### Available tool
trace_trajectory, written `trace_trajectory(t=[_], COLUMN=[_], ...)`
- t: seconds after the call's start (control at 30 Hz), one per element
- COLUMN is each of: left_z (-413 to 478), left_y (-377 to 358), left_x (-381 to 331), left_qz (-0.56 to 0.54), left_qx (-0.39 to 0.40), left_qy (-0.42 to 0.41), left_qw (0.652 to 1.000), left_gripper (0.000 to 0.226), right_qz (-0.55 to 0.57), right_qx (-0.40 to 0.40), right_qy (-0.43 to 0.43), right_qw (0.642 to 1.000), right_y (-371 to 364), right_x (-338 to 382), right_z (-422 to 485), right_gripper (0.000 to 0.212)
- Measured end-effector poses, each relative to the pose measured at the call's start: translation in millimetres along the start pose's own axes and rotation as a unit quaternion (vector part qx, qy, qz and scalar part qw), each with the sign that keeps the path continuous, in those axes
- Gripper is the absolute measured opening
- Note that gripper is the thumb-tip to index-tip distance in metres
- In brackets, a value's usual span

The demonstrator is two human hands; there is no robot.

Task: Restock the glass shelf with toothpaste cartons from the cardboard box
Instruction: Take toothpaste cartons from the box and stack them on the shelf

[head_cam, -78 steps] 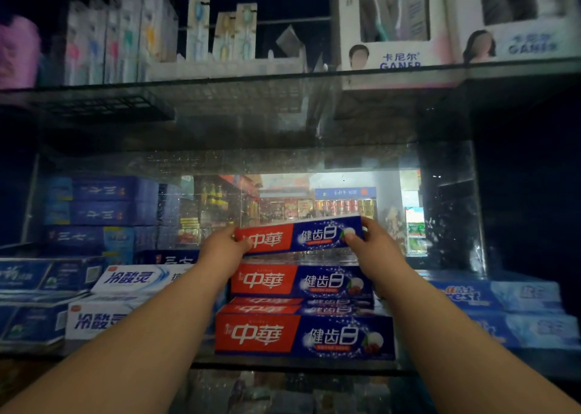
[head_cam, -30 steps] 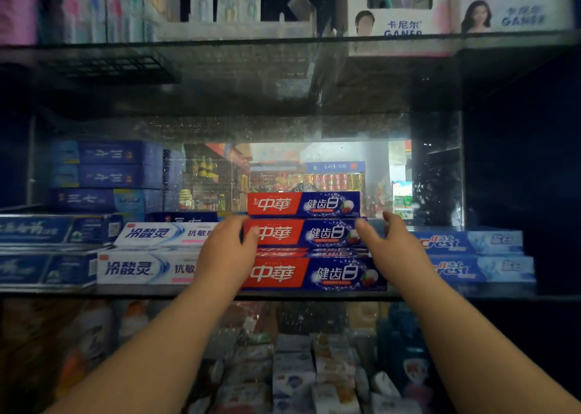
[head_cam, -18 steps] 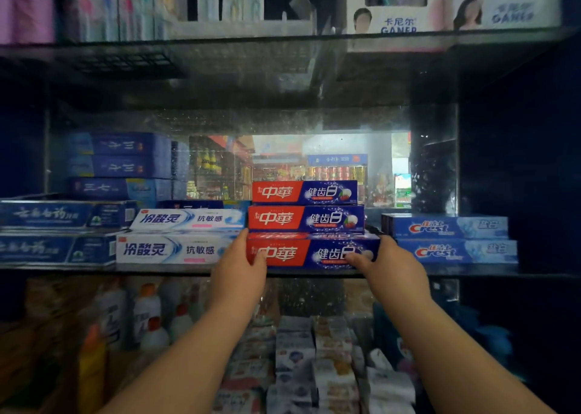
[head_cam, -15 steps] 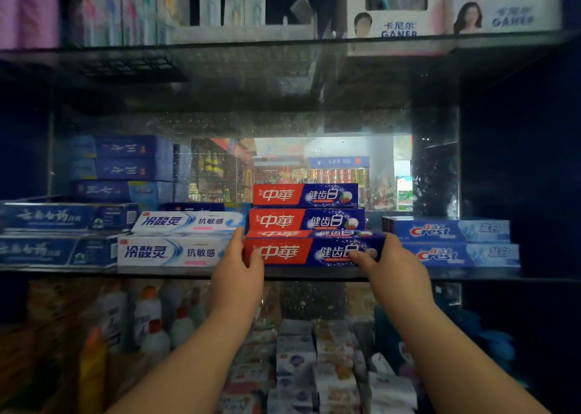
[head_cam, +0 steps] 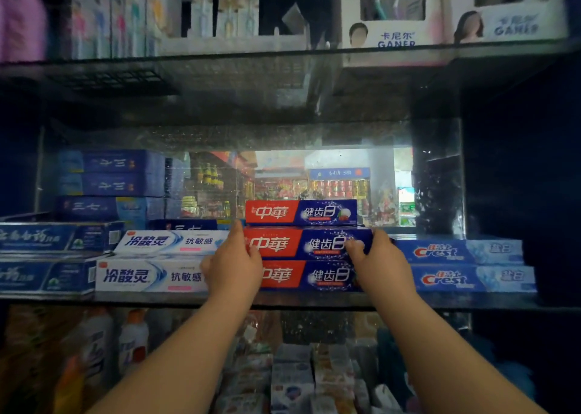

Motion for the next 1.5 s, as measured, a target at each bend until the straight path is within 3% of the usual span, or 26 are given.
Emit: trace_trajectory(t=[0.13,0.43,1.07,1.2,1.3,1.37,1.43,1.5], left_z=[0,-2,-8,8,16,11,-2,-17], left_y=[-1,-9,-11,-8,1,11,12,1], left_x=[-2,-3,-7,-9,-7,-11,-12,-7], left_qz=[0.095,0.097,0.088,0.089,-0.040,-0.149,-0.268,-0.390], left_qx=[-0.030,-0.023,-0.003,0.054,0.094,0.068,0.039,0.043], left_qy=[-0.027,-0.032,-0.030,-0.023,0.017,0.019,0.026,0.085], left_qw=[0.995,0.994,0.996,0.994,0.995,0.986,0.962,0.916], left_gripper=[0.061,0.062,0.068,0.065,0.063,0.058,0.044,0.029], right_qz=[0.001,-0.011,-0.002,0.027,0.061,0.091,0.113,0.124], right_qx=[-0.015,-0.045,0.042,0.075,0.106,0.126,0.140,0.145], right_qy=[0.017,0.033,-0.025,-0.041,-0.042,-0.050,-0.059,-0.066], right_qw=[1.000,0.998,0.999,0.996,0.992,0.987,0.982,0.979], right_y=[-1,1,-1,-4,-5,-4,-3,-2], right_x=[-5,-6,-10,-11,-10,-9,-8,-7], right_z=[-2,-8,-8,-5,-4,-4,-6,-8], right_gripper=[0.050,0.046,0.044,0.049,0.048,0.050,0.053,0.054])
Point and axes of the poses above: each hand's wrist, its own z-axis towards the middle knuckle, its own y-axis out of the back of the hand, x = y × z, the point moved 8 cm from there along z, towards the middle knuckle, and after that the axes turned 12 degrees about -y, right-handed, at the moved point
